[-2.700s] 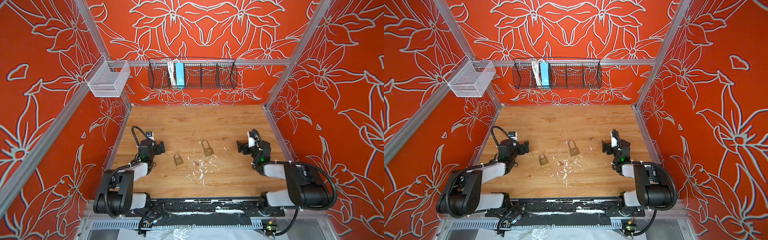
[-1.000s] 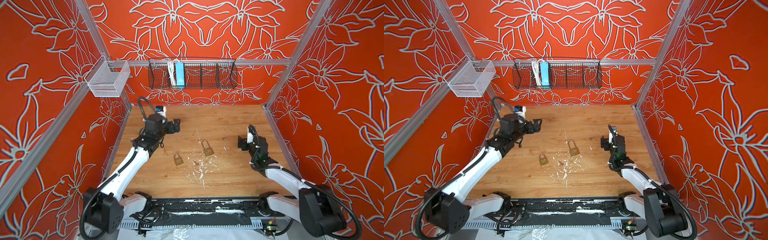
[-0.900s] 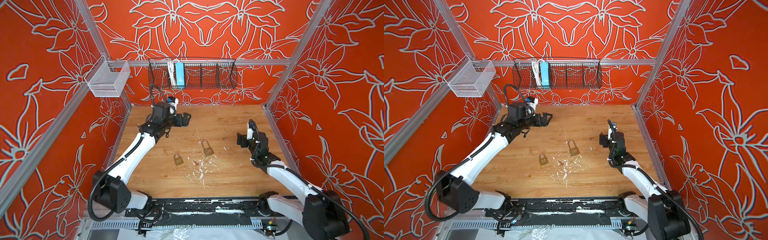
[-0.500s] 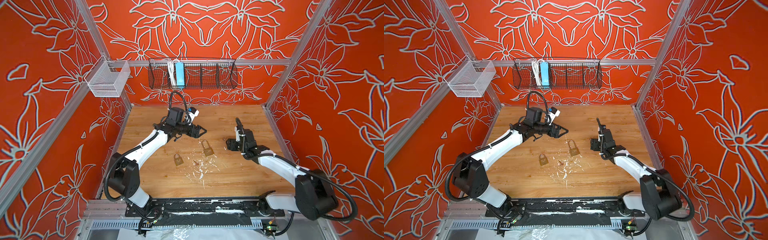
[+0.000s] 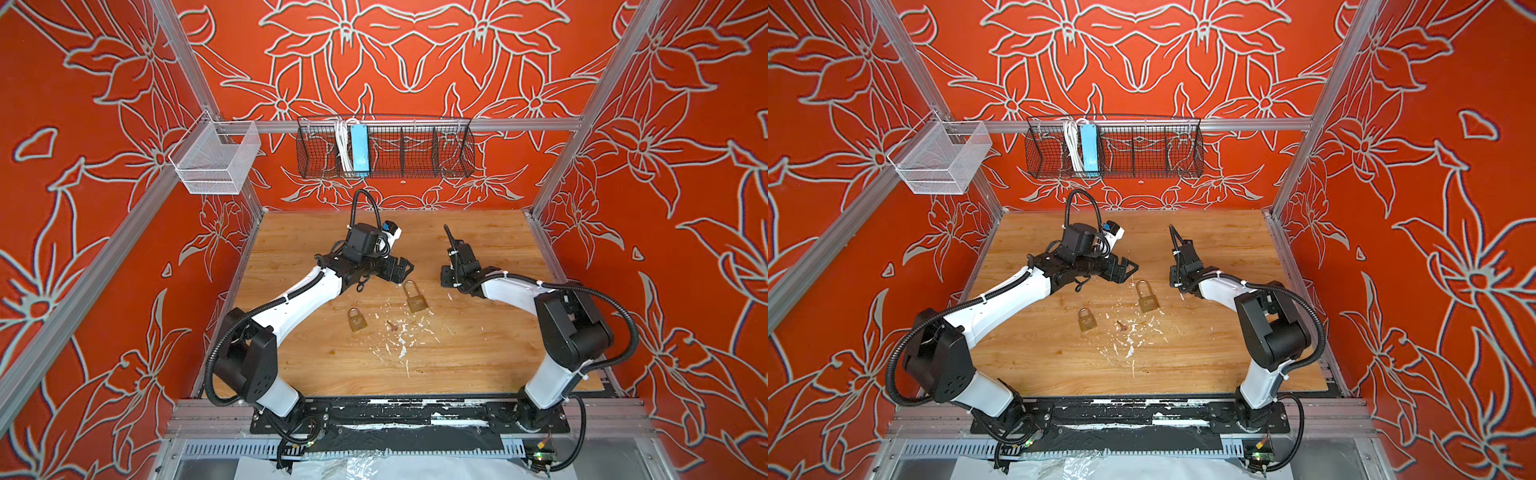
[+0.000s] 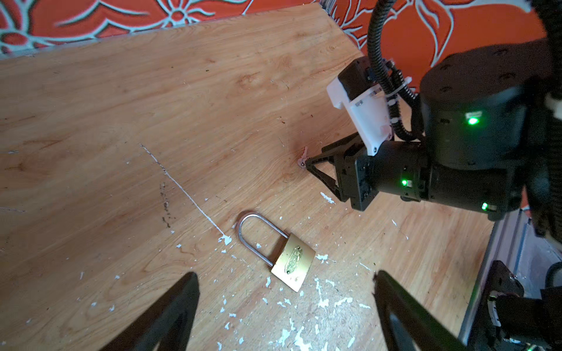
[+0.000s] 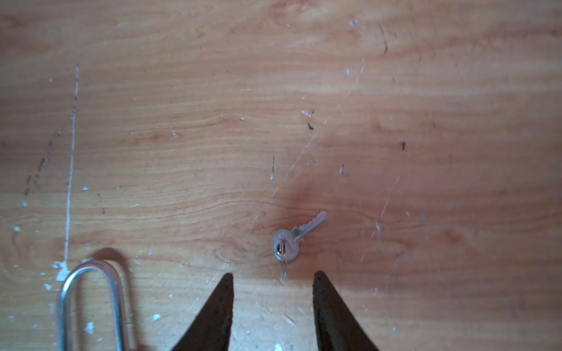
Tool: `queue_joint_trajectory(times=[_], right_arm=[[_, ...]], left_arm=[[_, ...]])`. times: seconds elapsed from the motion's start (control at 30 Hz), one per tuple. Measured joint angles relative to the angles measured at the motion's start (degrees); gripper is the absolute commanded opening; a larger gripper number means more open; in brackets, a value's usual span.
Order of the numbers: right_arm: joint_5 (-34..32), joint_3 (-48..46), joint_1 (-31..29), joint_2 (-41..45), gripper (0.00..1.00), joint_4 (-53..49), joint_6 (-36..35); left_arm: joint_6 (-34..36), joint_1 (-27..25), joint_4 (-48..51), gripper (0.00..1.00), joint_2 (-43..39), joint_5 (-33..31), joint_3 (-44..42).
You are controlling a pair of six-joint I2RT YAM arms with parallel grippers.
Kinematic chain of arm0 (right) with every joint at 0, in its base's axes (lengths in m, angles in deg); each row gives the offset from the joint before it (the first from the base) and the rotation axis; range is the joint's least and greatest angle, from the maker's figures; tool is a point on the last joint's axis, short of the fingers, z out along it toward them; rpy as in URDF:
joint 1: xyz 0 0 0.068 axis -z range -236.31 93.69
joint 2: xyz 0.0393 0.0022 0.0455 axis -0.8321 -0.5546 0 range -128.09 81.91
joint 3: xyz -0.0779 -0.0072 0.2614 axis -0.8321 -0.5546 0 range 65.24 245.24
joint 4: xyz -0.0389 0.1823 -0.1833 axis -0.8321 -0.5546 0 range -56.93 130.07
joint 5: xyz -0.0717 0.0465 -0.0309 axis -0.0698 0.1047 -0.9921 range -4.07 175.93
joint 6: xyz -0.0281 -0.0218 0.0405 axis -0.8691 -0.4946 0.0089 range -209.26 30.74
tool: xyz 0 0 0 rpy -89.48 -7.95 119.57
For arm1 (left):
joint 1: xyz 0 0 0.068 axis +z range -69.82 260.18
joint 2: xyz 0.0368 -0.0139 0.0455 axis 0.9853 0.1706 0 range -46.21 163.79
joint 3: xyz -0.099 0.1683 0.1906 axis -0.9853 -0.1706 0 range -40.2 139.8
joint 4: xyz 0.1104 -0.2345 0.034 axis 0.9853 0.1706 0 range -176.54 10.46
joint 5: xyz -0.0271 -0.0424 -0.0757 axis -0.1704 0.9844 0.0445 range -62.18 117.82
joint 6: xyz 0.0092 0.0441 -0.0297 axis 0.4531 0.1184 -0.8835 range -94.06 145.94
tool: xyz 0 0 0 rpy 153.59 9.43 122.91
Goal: Unlock with the key
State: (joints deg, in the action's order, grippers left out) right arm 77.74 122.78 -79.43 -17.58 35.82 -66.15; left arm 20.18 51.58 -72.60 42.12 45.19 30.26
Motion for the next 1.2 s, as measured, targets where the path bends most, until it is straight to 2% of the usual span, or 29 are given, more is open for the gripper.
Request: queue_joint_trajectory(times=[0.27,0.4,0.8,1.0,1.2], right_arm=[[-1.38,3.72,0.0,-3.21,0.29,-1.36,-0.28],[-1.44,3.72,0.0,-4.0,0.19,-1.6,-0.13],[-1.46,4.33,0.0,-7.87,0.15,-2.43,-0.07],[-1.46,4.79,0.0,-7.98,0.0,-2.8,-0.2],[-0.94,2.67,0.0,-6.6,0.0,-0.44,-2.16]], left_arm=[[-1.68,1.29,-1.99,0.92,-4.26,-2.29,-1.38],[-4.35,3.82,-4.31,0.91,-5.46,-0.61,-2.64],[-7.91,6.45,-7.5,0.91,-5.46,4.44,-3.63],[-8.63,6.93,-8.0,0.92,-5.46,5.73,-3.63],[-9.62,7.3,-8.72,0.91,-5.05,6.93,-3.61]])
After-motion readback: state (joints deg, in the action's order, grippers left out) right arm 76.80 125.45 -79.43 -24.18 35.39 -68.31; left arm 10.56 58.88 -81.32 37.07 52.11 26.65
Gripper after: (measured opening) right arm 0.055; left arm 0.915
